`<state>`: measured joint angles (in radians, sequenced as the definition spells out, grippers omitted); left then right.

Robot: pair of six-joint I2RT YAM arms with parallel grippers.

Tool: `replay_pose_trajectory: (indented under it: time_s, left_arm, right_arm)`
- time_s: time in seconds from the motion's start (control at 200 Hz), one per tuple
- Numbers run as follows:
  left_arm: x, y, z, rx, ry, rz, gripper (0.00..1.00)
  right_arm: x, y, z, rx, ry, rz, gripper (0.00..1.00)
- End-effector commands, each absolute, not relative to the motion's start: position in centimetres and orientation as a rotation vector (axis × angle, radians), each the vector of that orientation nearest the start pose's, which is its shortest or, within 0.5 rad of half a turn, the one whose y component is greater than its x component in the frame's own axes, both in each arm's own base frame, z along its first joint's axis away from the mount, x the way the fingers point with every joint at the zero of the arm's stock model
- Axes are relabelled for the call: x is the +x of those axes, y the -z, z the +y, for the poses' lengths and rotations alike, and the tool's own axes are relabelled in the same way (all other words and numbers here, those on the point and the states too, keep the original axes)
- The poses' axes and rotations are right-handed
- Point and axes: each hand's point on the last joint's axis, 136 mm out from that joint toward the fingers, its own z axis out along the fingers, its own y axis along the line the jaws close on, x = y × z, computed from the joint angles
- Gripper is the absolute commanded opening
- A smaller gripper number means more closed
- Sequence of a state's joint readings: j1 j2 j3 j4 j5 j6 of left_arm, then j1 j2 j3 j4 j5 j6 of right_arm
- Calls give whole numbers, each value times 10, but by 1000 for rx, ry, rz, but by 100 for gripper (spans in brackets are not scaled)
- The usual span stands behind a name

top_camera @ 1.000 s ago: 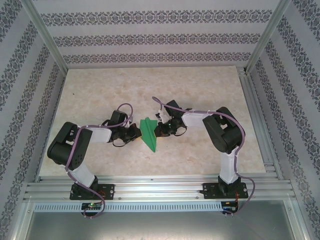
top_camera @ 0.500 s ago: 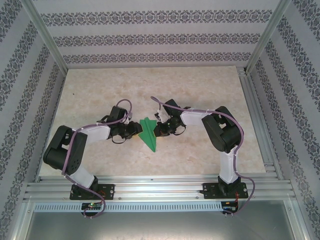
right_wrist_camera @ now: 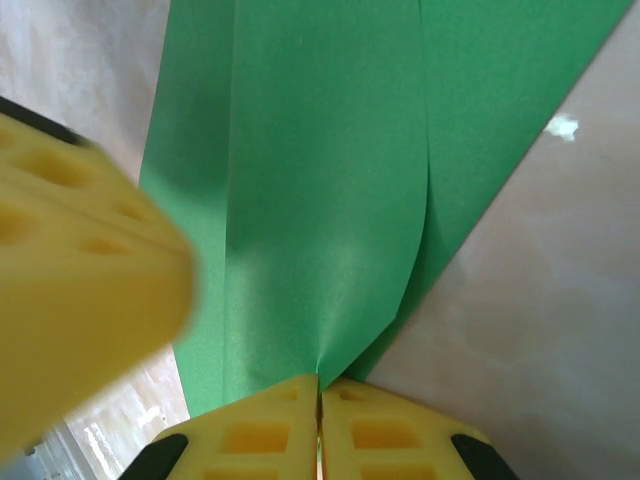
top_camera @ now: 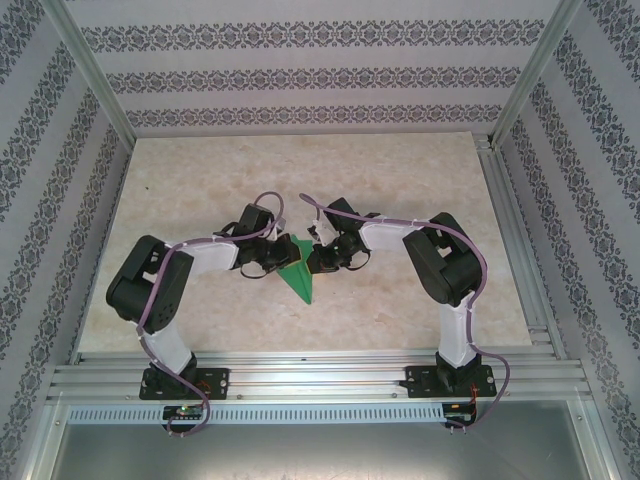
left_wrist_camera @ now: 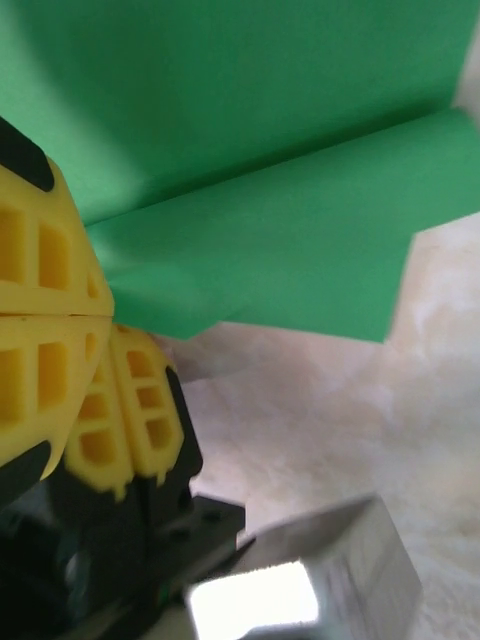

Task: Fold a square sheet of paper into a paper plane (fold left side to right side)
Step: Fourth fold the wing at the center of the table.

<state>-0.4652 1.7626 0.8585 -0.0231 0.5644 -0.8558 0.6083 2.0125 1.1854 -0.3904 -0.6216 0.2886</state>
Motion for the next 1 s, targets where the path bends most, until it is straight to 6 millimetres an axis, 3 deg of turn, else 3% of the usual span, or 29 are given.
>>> replay_pose_trajectory:
  time_s: [0.0,0.225,0.709,0.844,0.993]
  left_arm:
    - [336,-59,-287,-246,1273,2631,7]
    - [335,-38,-288,-281,1210,2681,5]
    - [306,9,-252,-278,926,2849,4]
    - [299,20,-247,-288,905,2871,4]
    - [295,26,-246,-302,911,2878,3]
  right_arm:
    - [268,23,305,-645,-905,2975,9]
    - [268,24,306,-656,-896,2980,9]
    - [272,21,303,-656,-863,2975,10]
    - [284,4,304,-628,-880,2926,16]
    - [303,-38,296,-581,-843,2824,27]
